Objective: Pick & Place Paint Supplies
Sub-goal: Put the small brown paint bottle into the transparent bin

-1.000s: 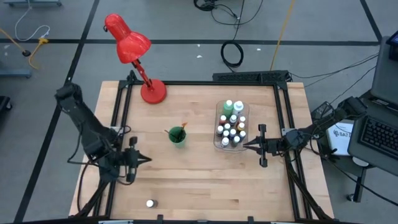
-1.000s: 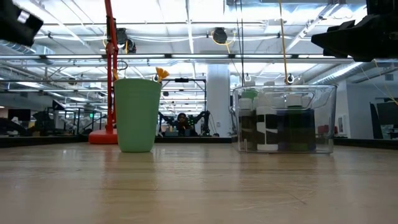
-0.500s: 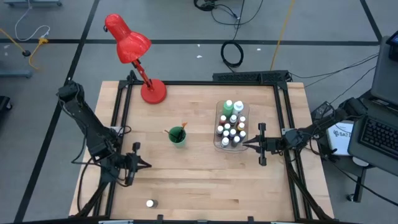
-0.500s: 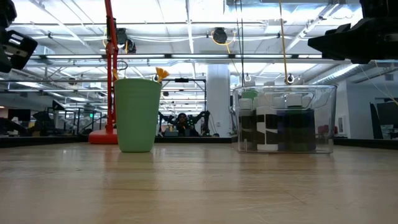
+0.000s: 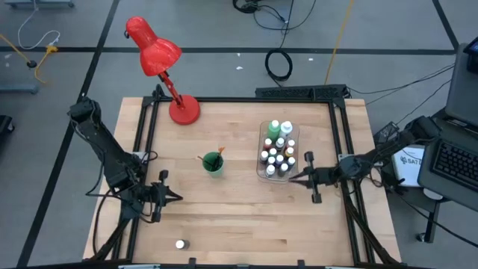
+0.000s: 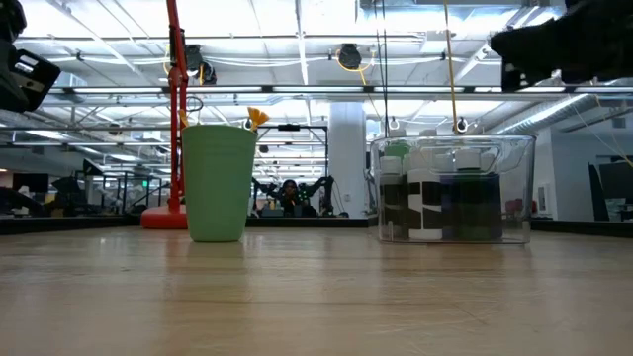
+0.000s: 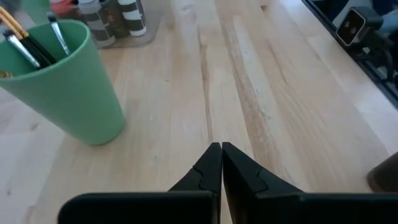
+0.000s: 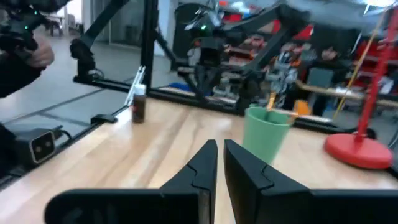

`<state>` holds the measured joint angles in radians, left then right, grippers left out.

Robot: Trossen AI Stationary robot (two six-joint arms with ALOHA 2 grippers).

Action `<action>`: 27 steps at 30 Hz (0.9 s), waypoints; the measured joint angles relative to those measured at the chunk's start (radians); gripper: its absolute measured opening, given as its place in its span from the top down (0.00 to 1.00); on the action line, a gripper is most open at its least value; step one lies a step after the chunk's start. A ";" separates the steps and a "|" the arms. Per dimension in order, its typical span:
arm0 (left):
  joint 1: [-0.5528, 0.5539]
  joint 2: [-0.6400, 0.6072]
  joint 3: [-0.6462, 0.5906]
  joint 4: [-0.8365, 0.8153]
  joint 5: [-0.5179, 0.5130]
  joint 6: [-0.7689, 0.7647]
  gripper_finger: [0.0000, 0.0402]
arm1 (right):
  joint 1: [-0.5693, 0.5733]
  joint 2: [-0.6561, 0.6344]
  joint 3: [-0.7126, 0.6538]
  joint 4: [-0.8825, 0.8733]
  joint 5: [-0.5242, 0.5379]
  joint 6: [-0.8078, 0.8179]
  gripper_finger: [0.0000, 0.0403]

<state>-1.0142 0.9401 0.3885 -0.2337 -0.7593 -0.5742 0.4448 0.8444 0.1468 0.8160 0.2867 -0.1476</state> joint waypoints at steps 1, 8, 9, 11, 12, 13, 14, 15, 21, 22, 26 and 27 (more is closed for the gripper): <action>0.000 0.000 0.000 0.000 0.001 -0.015 0.96 | 0.011 0.059 0.031 0.004 0.017 0.010 0.94; 0.000 0.000 0.000 0.004 0.030 -0.119 0.96 | 0.026 0.631 0.398 0.132 -0.044 -0.025 0.94; 0.000 0.000 0.000 0.005 0.030 -0.122 0.96 | 0.021 0.697 0.461 0.130 -0.069 -0.033 0.94; 0.000 0.000 0.000 0.006 0.028 -0.127 0.96 | 0.010 0.804 0.579 0.109 -0.115 -0.050 0.94; 0.000 0.000 0.000 0.006 0.026 -0.125 0.96 | 0.005 0.854 0.636 0.105 -0.141 -0.061 0.94; 0.000 0.000 0.000 0.006 0.026 -0.116 0.96 | -0.001 0.893 0.688 0.099 -0.166 -0.075 0.94; 0.000 0.000 0.000 0.004 0.026 -0.107 0.96 | -0.009 0.927 0.735 0.095 -0.188 -0.088 0.94; 0.000 0.000 0.000 0.002 0.023 -0.099 0.96 | -0.017 0.962 0.786 0.091 -0.211 -0.101 0.94; 0.000 0.000 0.000 -0.004 -0.068 -0.050 0.96 | -0.079 1.139 1.026 0.069 -0.438 -0.036 0.94; 0.000 0.000 0.000 -0.010 -0.079 -0.049 0.96 | -0.086 1.172 1.066 0.067 -0.505 -0.014 0.94; 0.000 0.000 0.000 -0.023 -0.081 -0.057 0.96 | -0.095 1.303 1.216 0.022 -0.683 0.039 0.87; 0.000 0.000 0.000 -0.024 -0.080 -0.057 0.96 | -0.096 1.326 1.243 -0.007 -0.698 0.042 0.83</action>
<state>-1.0142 0.9405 0.3885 -0.2581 -0.8398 -0.6314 0.3489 2.1706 1.3900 0.8092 -0.4116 -0.1052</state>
